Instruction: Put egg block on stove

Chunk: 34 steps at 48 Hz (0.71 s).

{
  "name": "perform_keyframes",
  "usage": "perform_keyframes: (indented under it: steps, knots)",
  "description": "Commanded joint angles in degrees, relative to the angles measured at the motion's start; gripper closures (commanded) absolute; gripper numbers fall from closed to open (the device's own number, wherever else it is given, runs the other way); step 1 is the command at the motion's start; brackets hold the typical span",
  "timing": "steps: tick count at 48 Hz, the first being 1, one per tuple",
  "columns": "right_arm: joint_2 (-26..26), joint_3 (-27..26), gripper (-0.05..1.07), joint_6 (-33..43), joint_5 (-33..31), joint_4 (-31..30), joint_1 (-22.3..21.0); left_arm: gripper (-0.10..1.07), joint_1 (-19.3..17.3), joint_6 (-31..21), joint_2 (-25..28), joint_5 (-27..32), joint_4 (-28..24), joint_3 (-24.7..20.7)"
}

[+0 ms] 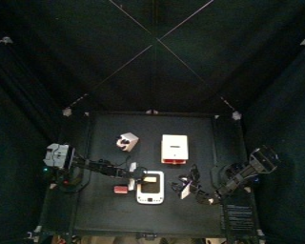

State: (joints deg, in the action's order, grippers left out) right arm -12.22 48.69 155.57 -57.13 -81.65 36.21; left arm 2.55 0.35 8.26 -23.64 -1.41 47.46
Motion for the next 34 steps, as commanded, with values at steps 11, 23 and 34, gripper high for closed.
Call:
perform_keyframes:
  steps: [11, 23, 34]
  knots:
    - [-0.7, -0.26, 0.08, 0.09, 0.09, -0.09, -0.09, 0.34, -0.09, 0.09, -0.62, -0.26, -0.09, -1.23]
    - [-0.62, -0.35, 0.08, 0.09, 0.18, -0.09, -0.09, 0.23, 0.09, 0.09, -0.53, -0.26, -0.09, -1.41]
    - [-0.62, -0.26, 0.08, 0.09, 0.18, -0.09, -0.09, 0.22, 0.09, 0.09, -0.62, -0.26, -0.09, -1.49]
